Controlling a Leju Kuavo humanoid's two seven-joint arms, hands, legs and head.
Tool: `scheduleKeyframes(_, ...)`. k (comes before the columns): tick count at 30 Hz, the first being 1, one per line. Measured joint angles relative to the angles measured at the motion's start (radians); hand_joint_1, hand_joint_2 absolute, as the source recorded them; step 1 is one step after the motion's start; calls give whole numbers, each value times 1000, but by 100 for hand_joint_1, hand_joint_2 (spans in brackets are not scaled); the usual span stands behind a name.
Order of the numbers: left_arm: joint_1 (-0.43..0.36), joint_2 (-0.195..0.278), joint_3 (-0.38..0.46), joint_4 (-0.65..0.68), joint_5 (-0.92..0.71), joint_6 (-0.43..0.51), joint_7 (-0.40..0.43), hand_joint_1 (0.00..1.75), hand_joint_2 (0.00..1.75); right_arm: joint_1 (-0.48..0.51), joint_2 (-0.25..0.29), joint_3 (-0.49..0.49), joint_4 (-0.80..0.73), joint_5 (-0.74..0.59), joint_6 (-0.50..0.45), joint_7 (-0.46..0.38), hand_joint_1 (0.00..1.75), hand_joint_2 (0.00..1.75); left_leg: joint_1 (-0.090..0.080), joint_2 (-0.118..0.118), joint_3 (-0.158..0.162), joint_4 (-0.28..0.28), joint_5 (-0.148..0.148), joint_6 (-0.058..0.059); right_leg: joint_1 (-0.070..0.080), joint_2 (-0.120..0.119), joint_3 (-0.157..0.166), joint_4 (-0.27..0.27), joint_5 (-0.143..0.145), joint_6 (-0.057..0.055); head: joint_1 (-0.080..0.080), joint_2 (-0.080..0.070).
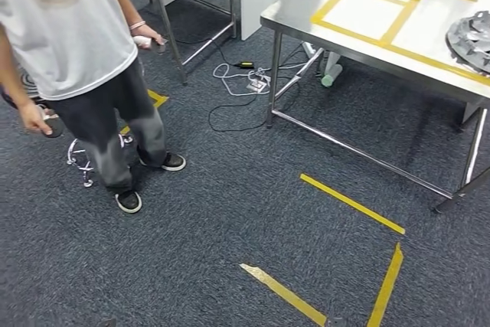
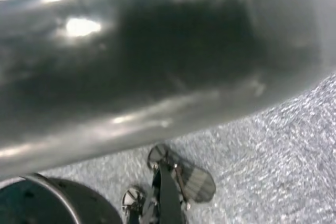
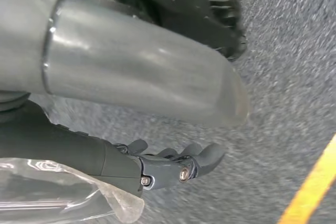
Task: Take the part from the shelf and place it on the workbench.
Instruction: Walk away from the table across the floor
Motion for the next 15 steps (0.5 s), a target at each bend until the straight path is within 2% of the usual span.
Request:
scheduleKeyframes(1,0,-1,0,0,1,-5,-1,0,0,0,0,1,0,2,2,-2,0,0,1,-11,-5,2,2,-6,0,5,7,-11,-3,-1,0,0)
scheduleKeyframes(2,0,-3,0,0,2,-8,-2,0,0,-1,0,2,0,5,5,-4,0,0,3,-23,-9,1,5,-12,0,-5,11,-15,-3,-4,-1,0)
scheduleKeyframes(3,2,-3,0,0,4,-9,-3,0,0,-1,0,2,0,8,7,-4,0,0,4,-24,-12,3,5,-17,0,-16,13,-18,0,-8,0,0)
scheduleKeyframes(5,3,-4,0,0,6,-9,-4,0,0,-1,0,3,0,9,9,-5,0,0,2,12,-29,42,-21,-27,-2,-44,18,-25,4,-17,-5,0)
scheduleKeyframes(7,0,-4,1,0,8,-15,-6,0,0,2,0,3,0,9,8,-5,0,0,5,62,-80,157,-85,-37,-1,-77,20,-27,3,-23,-10,0)
scheduleKeyframes(8,-2,-5,1,0,9,-21,-7,0,0,3,0,3,0,10,7,-5,0,0,8,72,-109,222,-113,-41,0,-94,21,-27,1,-24,-11,0)
scheduleKeyframes(9,-2,-5,1,0,9,-29,-9,0,0,3,0,3,0,10,5,-5,0,0,12,76,-129,267,-127,-44,1,-111,21,-27,0,-25,-11,0)
scheduleKeyframes(10,-2,-6,1,0,10,-35,-11,0,0,2,0,3,0,13,2,-6,0,0,15,79,-133,278,-122,-46,1,-127,22,-27,-2,-25,-11,0)
scheduleKeyframes(11,-2,-6,1,0,10,-40,-12,0,0,2,0,4,0,18,-2,-12,0,0,17,84,-117,250,-99,-47,1,-141,24,-27,-4,-24,-11,0)
scheduleKeyframes(12,-2,-6,1,0,10,-42,-13,0,0,1,0,5,0,25,-7,-21,0,0,18,96,-85,189,-64,-46,1,-154,27,-27,-6,-22,-11,0)
scheduleKeyframes(13,-2,-6,1,0,10,-43,-13,0,0,0,-1,8,0,35,-15,-35,0,0,15,118,-49,120,-37,-44,2,-166,29,-27,-9,-19,-11,0)
scheduleKeyframes(15,-7,-6,1,0,10,-46,-9,0,0,-1,-2,21,0,62,-35,-67,0,0,7,153,-1,22,-11,-35,7,-187,34,-25,-16,-9,-11,0)
